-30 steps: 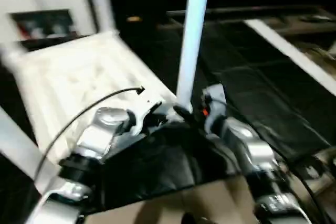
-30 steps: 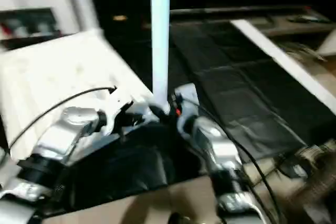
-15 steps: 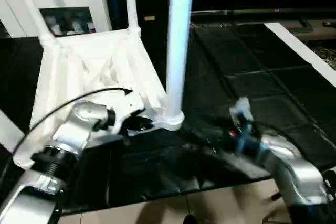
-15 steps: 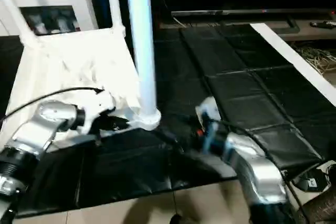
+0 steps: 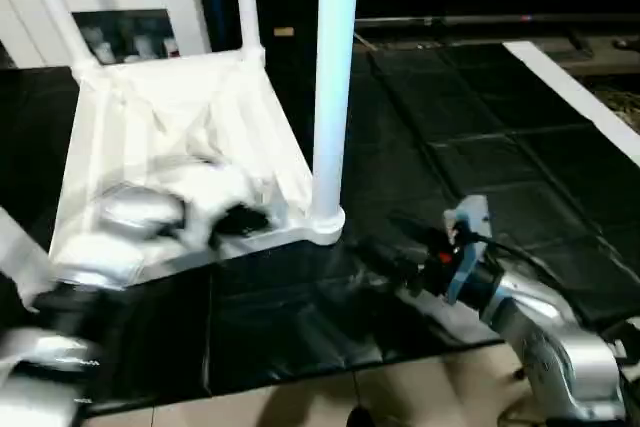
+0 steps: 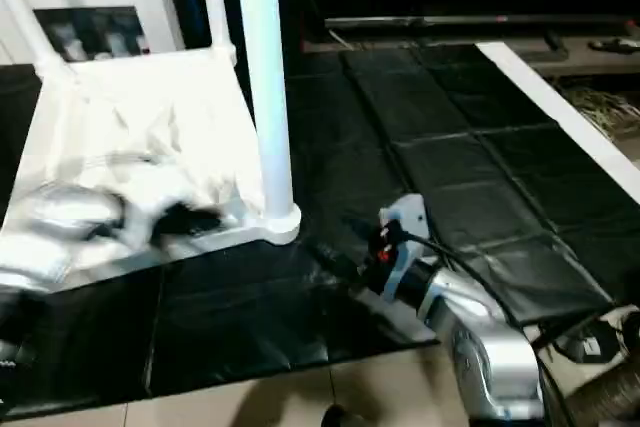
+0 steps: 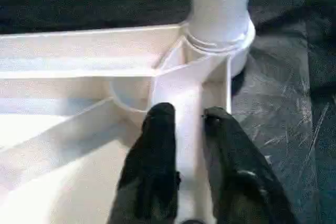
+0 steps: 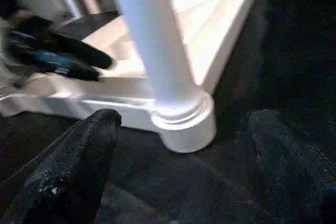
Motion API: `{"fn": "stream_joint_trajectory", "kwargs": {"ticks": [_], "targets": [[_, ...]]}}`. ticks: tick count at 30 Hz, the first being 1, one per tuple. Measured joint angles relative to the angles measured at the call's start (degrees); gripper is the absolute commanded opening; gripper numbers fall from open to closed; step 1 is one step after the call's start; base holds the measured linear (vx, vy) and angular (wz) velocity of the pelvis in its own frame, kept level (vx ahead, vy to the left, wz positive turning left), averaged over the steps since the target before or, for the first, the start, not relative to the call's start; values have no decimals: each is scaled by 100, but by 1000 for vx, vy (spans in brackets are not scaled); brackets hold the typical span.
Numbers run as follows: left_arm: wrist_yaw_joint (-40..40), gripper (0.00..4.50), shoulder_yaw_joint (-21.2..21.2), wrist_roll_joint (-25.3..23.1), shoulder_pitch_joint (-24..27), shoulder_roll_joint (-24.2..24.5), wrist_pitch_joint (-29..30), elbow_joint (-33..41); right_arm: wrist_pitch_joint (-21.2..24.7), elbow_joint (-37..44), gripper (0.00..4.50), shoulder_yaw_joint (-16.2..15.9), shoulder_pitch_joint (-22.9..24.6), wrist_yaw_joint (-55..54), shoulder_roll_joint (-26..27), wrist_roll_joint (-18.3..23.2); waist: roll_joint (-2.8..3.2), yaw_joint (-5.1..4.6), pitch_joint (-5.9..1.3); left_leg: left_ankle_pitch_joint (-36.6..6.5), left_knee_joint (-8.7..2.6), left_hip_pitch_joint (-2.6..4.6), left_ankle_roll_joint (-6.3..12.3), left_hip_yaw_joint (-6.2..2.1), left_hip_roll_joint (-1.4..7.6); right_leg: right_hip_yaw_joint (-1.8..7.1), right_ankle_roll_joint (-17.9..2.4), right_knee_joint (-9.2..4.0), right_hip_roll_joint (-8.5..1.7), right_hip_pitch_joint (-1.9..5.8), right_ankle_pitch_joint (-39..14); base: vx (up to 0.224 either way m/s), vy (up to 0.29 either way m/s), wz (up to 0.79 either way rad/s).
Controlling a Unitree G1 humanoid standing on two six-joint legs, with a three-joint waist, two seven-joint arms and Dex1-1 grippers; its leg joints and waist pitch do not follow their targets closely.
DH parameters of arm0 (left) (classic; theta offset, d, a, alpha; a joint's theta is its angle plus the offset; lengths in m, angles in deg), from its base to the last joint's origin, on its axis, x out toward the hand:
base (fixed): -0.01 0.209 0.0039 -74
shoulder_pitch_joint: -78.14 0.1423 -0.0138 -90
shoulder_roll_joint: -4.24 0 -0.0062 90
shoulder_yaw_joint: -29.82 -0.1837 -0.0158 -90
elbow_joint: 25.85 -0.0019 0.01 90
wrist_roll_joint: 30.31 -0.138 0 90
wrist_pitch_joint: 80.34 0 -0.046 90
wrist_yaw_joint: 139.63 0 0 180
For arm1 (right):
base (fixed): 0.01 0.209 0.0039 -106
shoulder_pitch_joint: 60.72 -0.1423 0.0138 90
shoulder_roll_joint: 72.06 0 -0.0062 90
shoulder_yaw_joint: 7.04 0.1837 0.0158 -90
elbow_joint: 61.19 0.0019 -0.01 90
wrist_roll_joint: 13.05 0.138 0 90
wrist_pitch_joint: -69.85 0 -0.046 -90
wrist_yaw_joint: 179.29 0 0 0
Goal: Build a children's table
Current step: Rotate leg to tighten
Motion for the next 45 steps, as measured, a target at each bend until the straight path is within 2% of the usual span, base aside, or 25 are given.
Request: {"fn": "stream_joint_trajectory", "kwargs": {"ticks": [5,10,12,14,15,16,17,18,19,20,21,23,24,25,26,27,28,30,32,33,34,35,37,41,45], "targets": [[-579,161,611,509,439,-231,617,777,-157,102,418,6,94,-753,296,-309,-1,54,0,14,6,-1,-20,6,6,33,4,77,-13,-1,-52,0,0,0],[-1957,161,1481,785,1183,-1068,1141,1909,-165,446,418,-53,232,-1109,440,-455,10,39,-11,46,3,-3,-26,35,17,34,5,73,-12,19,-55,0,0,0],[-2469,161,1550,827,1653,-1540,1238,2432,-260,579,418,-203,317,-1189,338,-658,-1,33,-20,48,10,-9,-24,37,18,33,10,69,-12,25,-58,0,0,0],[-2897,161,1489,802,2112,-1922,1302,2923,-281,637,418,-396,395,-1285,243,-897,-11,-8,-29,52,17,-23,-29,19,93,-17,10,42,9,60,-57,-5,-40,11],[-3165,161,1437,748,2276,-2093,1341,3119,-327,639,418,-485,447,-1345,229,-1019,21,-87,-30,74,52,-114,-29,-214,115,-182,1,38,-10,110,-64,-11,-79,22],[-3382,161,1425,712,2388,-2214,1404,3261,-345,628,418,-542,502,-1389,244,-1066,18,-123,-30,95,56,-142,-51,-334,130,-181,-25,121,39,135,-126,9,-131,56],[-3570,161,1467,716,2509,-2336,1498,3398,-344,612,418,-540,552,-1409,323,-1048,-6,-154,-43,108,62,-104,-71,-385,158,-133,-41,258,82,129,-233,70,-176,53],[-3765,161,1539,756,2630,-2466,1638,3519,-323,564,418,-530,558,-1422,425,-977,-126,-110,-36,138,55,-24,-124,-217,270,36,-112,542,107,109,-441,70,-176,53],[-3880,161,1568,753,2681,-2538,1710,3538,-278,552,418,-457,567,-1441,492,-867,-237,-27,-39,121,115,14,-76,-58,305,124,-80,706,132,83,-598,61,-205,41],[-3962,161,1540,725,2715,-2563,1742,3544,-232,544,418,-337,565,-1483,507,-788,-311,103,-58,36,214,43,69,10,315,198,-102,784,164,35,-650,8,-166,16],[-4006,161,1439,642,2792,-2571,1742,3544,-217,526,418,-237,560,-1531,462,-768,-315,301,-51,-69,337,-40,258,28,163,290,-99,792,188,-7,-652,8,-166,16],[-4041,161,1370,516,2867,-2564,1738,3541,-214,466,418,-177,613,-1547,419,-770,-323,479,-48,-130,521,-157,368,45,-255,474,-57,787,198,-33,-643,-21,-81,11],[-4080,161,1365,482,2866,-2555,1723,3550,-215,441,418,-138,613,-1572,392,-770,-312,575,-51,-141,607,-213,390,17,-530,558,-47,787,200,-7,-636,-31,-51,20],[-4101,161,1377,465,2871,-2547,1714,3559,-220,443,418,-139,612,-1579,399,-770,-299,640,-46,-141,657,-222,390,-40,-675,595,-50,787,197,30,-632,0,0,0],[-4147,161,1378,431,2893,-2528,1690,3599,-242,445,418,-146,595,-1589,391,-777,-259,692,-37,-140,700,-237,389,-140,-730,594,-62,786,196,71,-623,0,0,0],[-4192,161,1385,401,2911,-2507,1668,3624,-267,448,418,-168,590,-1593,405,-778,-203,737,-15,-139,695,-236,387,-279,-691,572,-64,786,198,127,-593,0,0,0],[-4223,161,1388,369,2936,-2484,1666,3659,-305,446,418,-211,590,-1617,410,-786,-153,741,-11,-137,537,-206,390,-309,-576,535,-48,783,199,154,-584,-61,80,3],[-4280,161,1414,355,2992,-2401,1680,3721,-377,426,418,-177,606,-1649,457,-781,-43,616,54,102,424,-137,369,-151,-366,429,-6,639,198,241,-561,-126,121,22],[-4321,161,1474,355,3044,-2333,1731,3729,-451,442,418,-146,613,-1672,544,-761,19,485,72,106,329,-160,380,-33,-249,375,5,501,195,369,-603,-101,111,26],[-4321,161,1462,357,3000,-2248,1764,3764,-667,448,418,-15,629,-1820,678,-762,-36,451,75,114,322,-222,392,74,-190,407,-10,606,160,398,-713,-80,91,25],[-4320,161,1437,347,2964,-2223,1771,3772,-805,471,418,81,650,-1980,751,-780,-105,458,71,115,315,-220,394,175,-189,474,-19,744,86,430,-740,-61,42,25],[-4321,161,1419,325,2967,-2223,1772,3785,-859,499,418,148,650,-2103,774,-786,-165,459,61,115,319,-190,394,264,-202,542,155,771,12,434,-795,0,0,0],[-4323,161,1384,294,3002,-2239,1777,3798,-808,498,418,200,681,-2226,748,-788,-204,468,35,114,207,-174,392,213,-313,601,334,679,-16,414,-816,0,0,0],[-4343,161,1328,291,2977,-2240,1775,3800,-616,494,418,221,918,-2291,746,-770,-134,364,3,208,11,-223,351,204,-341,593,344,502,-2,417,-801,0,0,0],[-4352,161,1282,309,2966,-2249,1696,3780,-564,565,418,160,1054,-2108,743,-654,-142,193,4,389,9,-234,457,200,-338,597,343,496,9,416,-652,0,0,0]]}}
